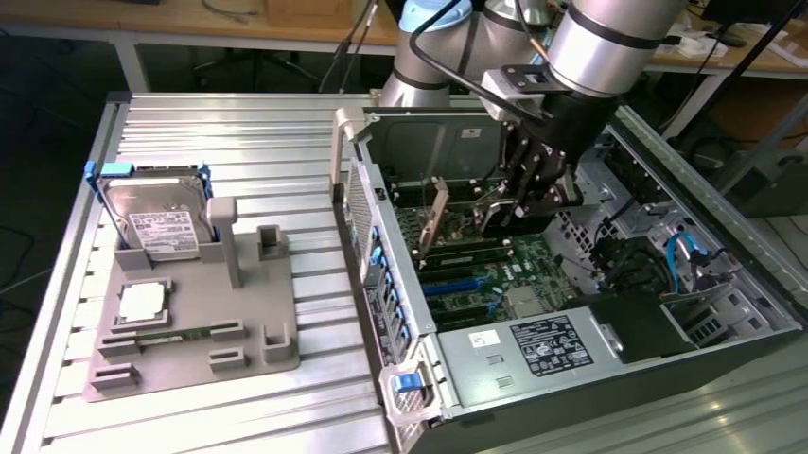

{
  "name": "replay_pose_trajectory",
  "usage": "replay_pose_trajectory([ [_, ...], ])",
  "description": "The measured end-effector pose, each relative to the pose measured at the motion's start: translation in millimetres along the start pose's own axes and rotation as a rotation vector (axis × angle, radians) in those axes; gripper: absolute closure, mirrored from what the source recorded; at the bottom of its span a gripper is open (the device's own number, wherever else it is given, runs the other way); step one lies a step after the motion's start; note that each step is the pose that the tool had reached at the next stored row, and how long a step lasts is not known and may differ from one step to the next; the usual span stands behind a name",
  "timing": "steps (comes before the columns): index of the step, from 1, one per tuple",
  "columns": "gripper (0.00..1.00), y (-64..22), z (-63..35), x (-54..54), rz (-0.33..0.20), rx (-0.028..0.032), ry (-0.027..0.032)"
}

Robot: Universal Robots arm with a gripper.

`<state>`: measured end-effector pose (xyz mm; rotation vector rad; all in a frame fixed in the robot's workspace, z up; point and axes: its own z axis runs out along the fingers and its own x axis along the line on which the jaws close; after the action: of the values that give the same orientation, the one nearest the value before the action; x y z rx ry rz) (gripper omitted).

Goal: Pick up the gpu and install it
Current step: 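Insert the gpu into the slot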

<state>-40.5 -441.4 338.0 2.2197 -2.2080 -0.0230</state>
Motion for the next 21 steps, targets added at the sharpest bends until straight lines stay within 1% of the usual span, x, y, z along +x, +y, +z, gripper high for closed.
replay_pose_trajectory([
  [1, 0.73, 0.0, 1.2, 0.0, 0.001, -0.0001, 0.0002],
  [5, 0.73, -0.2, 9.0, 0.0, 0.046, -0.0001, -0.0004],
  [11, 0.73, -0.1, 9.9, 0.0, 0.046, -0.0001, -0.0003],
  [14, 0.73, -0.1, 13.2, 0.1, 0.047, -0.0001, -0.0002],
  [18, 0.73, -0.1, 18.1, 1.2, 0.047, -0.0028, 0.0000],
  [21, 0.73, 0.8, 22.3, 2.5, 0.047, -0.0034, -0.0002],
])
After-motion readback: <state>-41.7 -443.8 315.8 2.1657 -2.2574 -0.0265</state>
